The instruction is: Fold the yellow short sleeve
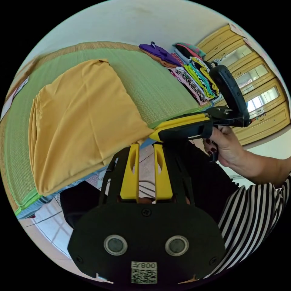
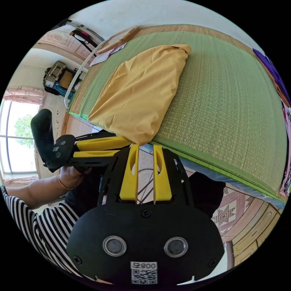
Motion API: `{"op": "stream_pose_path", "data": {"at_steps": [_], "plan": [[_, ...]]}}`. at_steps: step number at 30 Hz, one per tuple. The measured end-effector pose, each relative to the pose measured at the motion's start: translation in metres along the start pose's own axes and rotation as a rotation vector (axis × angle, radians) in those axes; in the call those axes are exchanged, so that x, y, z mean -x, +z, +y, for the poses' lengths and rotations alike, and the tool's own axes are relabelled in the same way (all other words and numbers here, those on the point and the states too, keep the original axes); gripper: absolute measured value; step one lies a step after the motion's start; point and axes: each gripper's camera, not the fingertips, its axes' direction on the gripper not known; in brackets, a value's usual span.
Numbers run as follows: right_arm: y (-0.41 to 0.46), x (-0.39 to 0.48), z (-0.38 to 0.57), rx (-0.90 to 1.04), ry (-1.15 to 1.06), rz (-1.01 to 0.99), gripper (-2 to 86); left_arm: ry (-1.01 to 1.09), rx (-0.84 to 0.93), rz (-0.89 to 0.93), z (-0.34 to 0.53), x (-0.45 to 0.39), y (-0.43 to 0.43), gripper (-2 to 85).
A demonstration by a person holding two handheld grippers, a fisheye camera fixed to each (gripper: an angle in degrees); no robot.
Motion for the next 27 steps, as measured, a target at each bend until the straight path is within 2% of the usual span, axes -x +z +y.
{"op": "stream_pose_path", "data": {"at_steps": [9, 13, 17, 27], "plan": [[0.002, 0.033, -0.003, -0.002, 0.012, 0.012, 8.0, 0.018, 0.051, -0.037, -0.015, -0.023, 0.0, 7.2], [0.005, 0.054, -0.006, -0.015, 0.018, 0.009, 7.9, -0.045, -0.027, -0.014, 0.0, -0.012, -0.034, 6.9], [0.003, 0.073, -0.015, -0.037, 0.033, 0.05, 6.6, -0.147, -0.1, -0.066, 0.01, 0.015, -0.064, 6.4], [-0.006, 0.119, -0.031, -0.001, -0.02, 0.137, 1.9, -0.307, -0.052, -0.179, 0.025, 0.068, -0.07, 2.3]]}}
